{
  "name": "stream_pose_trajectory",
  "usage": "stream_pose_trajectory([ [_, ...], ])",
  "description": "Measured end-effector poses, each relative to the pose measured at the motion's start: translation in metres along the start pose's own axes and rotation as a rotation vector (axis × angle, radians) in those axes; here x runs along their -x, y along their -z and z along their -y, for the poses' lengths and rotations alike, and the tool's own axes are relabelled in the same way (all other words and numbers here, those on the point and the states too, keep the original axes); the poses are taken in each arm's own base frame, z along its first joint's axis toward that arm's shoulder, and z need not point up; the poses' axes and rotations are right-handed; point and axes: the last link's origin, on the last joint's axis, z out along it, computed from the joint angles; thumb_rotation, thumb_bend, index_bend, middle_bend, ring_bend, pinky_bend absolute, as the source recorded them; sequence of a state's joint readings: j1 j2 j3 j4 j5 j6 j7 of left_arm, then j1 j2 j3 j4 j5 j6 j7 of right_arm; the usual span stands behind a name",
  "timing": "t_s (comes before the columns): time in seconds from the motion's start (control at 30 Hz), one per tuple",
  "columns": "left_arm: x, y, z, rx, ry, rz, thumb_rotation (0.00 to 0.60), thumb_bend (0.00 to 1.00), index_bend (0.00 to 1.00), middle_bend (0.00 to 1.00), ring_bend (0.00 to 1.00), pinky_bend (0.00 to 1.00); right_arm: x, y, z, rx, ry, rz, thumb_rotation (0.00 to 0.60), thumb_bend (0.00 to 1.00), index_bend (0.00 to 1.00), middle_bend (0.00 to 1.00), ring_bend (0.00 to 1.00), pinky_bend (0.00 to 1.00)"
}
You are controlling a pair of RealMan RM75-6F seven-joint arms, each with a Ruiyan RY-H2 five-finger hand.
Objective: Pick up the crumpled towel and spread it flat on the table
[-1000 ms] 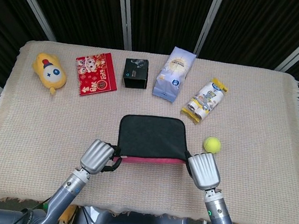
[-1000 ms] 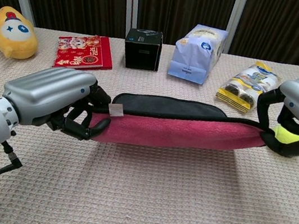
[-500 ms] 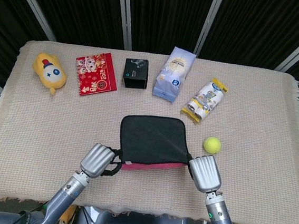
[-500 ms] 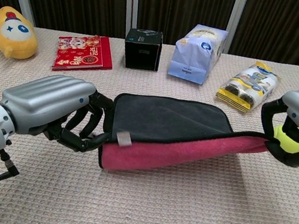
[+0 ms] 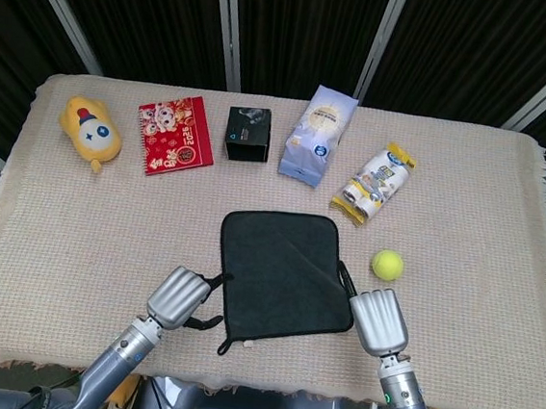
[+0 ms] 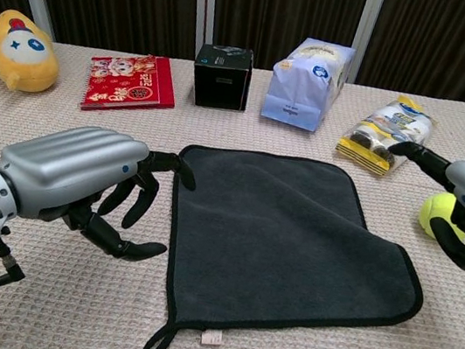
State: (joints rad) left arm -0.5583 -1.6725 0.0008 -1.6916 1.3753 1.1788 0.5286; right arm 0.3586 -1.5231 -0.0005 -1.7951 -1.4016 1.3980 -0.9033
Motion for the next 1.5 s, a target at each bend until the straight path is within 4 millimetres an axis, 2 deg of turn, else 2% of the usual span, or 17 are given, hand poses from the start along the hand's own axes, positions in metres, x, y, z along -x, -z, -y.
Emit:
stream_pose_trajectory([
  [0.1, 0.0, 0.001, 0.0, 0.001, 0.0, 0.006, 0.6, 0.21, 0.11, 0.48, 0.56, 0.69, -0.001, 0.001, -0.001, 0.006, 0.004, -0.001, 0.6, 0.59, 0.0, 1.0, 1.0, 0.95],
  [0.17, 0.0, 0.003, 0.0, 0.002, 0.0, 0.012, 0.6, 0.43, 0.08, 0.35, 0.44, 0.58, -0.003, 0.001, -0.002, 0.009, -0.001, -0.006, 0.6, 0.59, 0.0, 1.0, 1.0, 0.95],
  [0.23, 0.0, 0.005, 0.001, 0.002, -0.007, 0.025, 0.6, 0.65, 0.08, 0.29, 0.37, 0.5, -0.005, 0.002, -0.003, 0.012, -0.012, -0.016, 0.6, 0.59, 0.0, 1.0, 1.0, 0.95],
  [0.3, -0.001, 0.006, 0.002, 0.002, -0.015, 0.038, 0.6, 0.81, 0.08, 0.26, 0.31, 0.47, -0.007, 0.002, -0.005, 0.015, -0.024, -0.028, 0.6, 0.59, 0.0, 1.0, 1.0, 0.95],
  [0.37, -0.003, 0.007, 0.003, 0.004, -0.026, 0.048, 0.6, 0.93, 0.08, 0.24, 0.24, 0.46, -0.008, 0.003, -0.007, 0.02, -0.037, -0.033, 0.6, 0.59, 0.0, 1.0, 1.0, 0.95],
  [0.43, -0.004, 0.007, 0.004, 0.013, -0.038, 0.062, 0.6, 0.98, 0.08, 0.21, 0.18, 0.44, -0.008, 0.003, -0.009, 0.025, -0.05, -0.04, 0.6, 0.59, 0.0, 1.0, 1.0, 0.95],
  [0.53, -0.004, 0.008, 0.003, 0.033, -0.064, 0.093, 0.6, 1.0, 0.08, 0.14, 0.1, 0.38, -0.01, 0.002, -0.011, 0.03, -0.067, -0.052, 0.6, 0.59, 0.0, 1.0, 1.0, 0.95],
  [0.6, -0.003, 0.009, 0.002, 0.056, -0.094, 0.124, 0.6, 1.0, 0.08, 0.13, 0.09, 0.37, -0.011, 0.001, -0.012, 0.032, -0.074, -0.059, 0.6, 0.59, 0.0, 1.0, 1.0, 0.95],
  [0.67, -0.002, 0.009, 0.0, 0.077, -0.12, 0.152, 0.6, 1.0, 0.08, 0.13, 0.08, 0.37, -0.013, 0.0, -0.012, 0.031, -0.078, -0.065, 0.6, 0.59, 0.0, 1.0, 1.0, 0.95],
  [0.8, 0.002, 0.008, -0.005, 0.115, -0.162, 0.209, 0.6, 1.0, 0.07, 0.12, 0.08, 0.3, -0.018, -0.004, -0.012, 0.035, -0.086, -0.085, 0.6, 0.59, 0.0, 1.0, 1.0, 0.94],
  [0.93, 0.006, 0.004, -0.011, 0.14, -0.198, 0.255, 0.6, 1.0, 0.07, 0.12, 0.08, 0.27, -0.023, -0.009, -0.013, 0.048, -0.098, -0.102, 0.6, 0.59, 0.0, 0.98, 0.98, 0.89],
  [1.03, 0.009, 0.0, -0.019, 0.159, -0.207, 0.274, 0.6, 1.0, 0.07, 0.12, 0.08, 0.24, -0.026, -0.012, -0.017, 0.061, -0.101, -0.123, 0.6, 0.59, 0.0, 0.85, 0.87, 0.78],
  [1.13, 0.013, -0.003, -0.027, 0.177, -0.208, 0.287, 0.6, 1.0, 0.07, 0.12, 0.08, 0.24, -0.027, -0.014, -0.021, 0.072, -0.101, -0.14, 0.6, 0.59, 0.0, 0.62, 0.66, 0.56],
  [1.2, 0.014, -0.004, -0.03, 0.185, -0.212, 0.29, 0.6, 1.0, 0.07, 0.12, 0.08, 0.24, -0.027, -0.014, -0.023, 0.076, -0.108, -0.144, 0.6, 0.59, 0.0, 0.44, 0.45, 0.34],
  [1.3, 0.016, -0.006, -0.034, 0.192, -0.214, 0.296, 0.6, 1.0, 0.07, 0.12, 0.08, 0.24, -0.026, -0.015, -0.025, 0.077, -0.109, -0.143, 0.6, 0.59, 0.0, 0.23, 0.18, 0.14],
  [1.43, 0.016, -0.007, -0.039, 0.203, -0.223, 0.299, 0.6, 1.0, 0.07, 0.11, 0.08, 0.24, -0.025, -0.016, -0.027, 0.074, -0.112, -0.138, 0.6, 0.59, 0.0, 0.14, 0.07, 0.07],
  [1.5, 0.017, -0.008, -0.042, 0.21, -0.229, 0.303, 0.6, 1.0, 0.07, 0.11, 0.07, 0.24, -0.026, -0.016, -0.028, 0.072, -0.12, -0.139, 0.6, 0.59, 0.0, 0.13, 0.06, 0.07],
])
